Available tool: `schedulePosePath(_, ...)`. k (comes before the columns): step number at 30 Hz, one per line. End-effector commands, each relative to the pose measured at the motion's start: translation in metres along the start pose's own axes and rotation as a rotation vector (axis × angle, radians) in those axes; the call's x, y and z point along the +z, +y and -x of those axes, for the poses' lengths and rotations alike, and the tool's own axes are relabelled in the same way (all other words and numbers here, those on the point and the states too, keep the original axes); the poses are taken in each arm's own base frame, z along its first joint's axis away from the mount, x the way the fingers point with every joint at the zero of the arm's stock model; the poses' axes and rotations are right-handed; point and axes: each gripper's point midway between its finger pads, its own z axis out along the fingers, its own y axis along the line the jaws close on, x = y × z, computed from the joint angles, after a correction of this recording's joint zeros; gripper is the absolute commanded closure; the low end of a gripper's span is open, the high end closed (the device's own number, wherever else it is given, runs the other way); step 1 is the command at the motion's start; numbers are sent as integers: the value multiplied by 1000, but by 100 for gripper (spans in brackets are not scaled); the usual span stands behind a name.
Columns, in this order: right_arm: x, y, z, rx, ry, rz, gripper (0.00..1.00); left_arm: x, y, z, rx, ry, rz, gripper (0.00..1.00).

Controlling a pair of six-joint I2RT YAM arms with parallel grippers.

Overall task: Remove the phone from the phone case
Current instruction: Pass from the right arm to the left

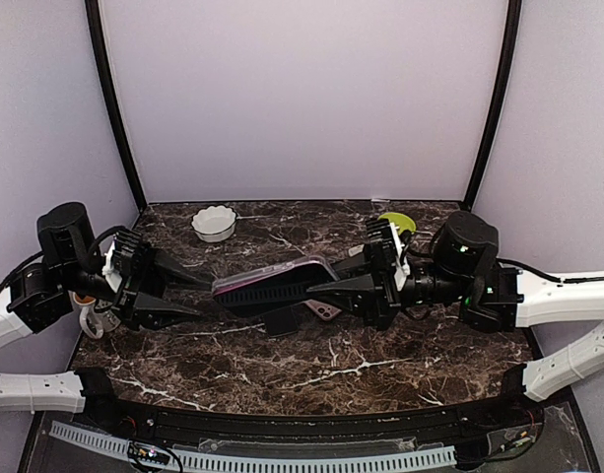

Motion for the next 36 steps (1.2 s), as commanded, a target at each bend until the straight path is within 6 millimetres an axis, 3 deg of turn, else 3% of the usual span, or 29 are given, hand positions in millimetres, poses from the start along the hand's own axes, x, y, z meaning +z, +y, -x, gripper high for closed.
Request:
schedulePosePath(1,2,-8,47,-61,-143,-48,100,0,-3,5,10,-26,-21,59)
schedulePosePath(7,2,-10,46,-61,-137,-62,100,-4,-2,7,35,-25,9,59)
schedulePosePath(21,3,-3,51,-51,-156,-14,100,7,5,-13,0,10,2,59)
schedulePosePath(26,3,6,51,-55,-156,31,100,8,10,-12,16,7,22,58)
schedulePosePath(36,-1,-7,47,-79,-128,-61,100,-2,4,-1,57,-9,43,59)
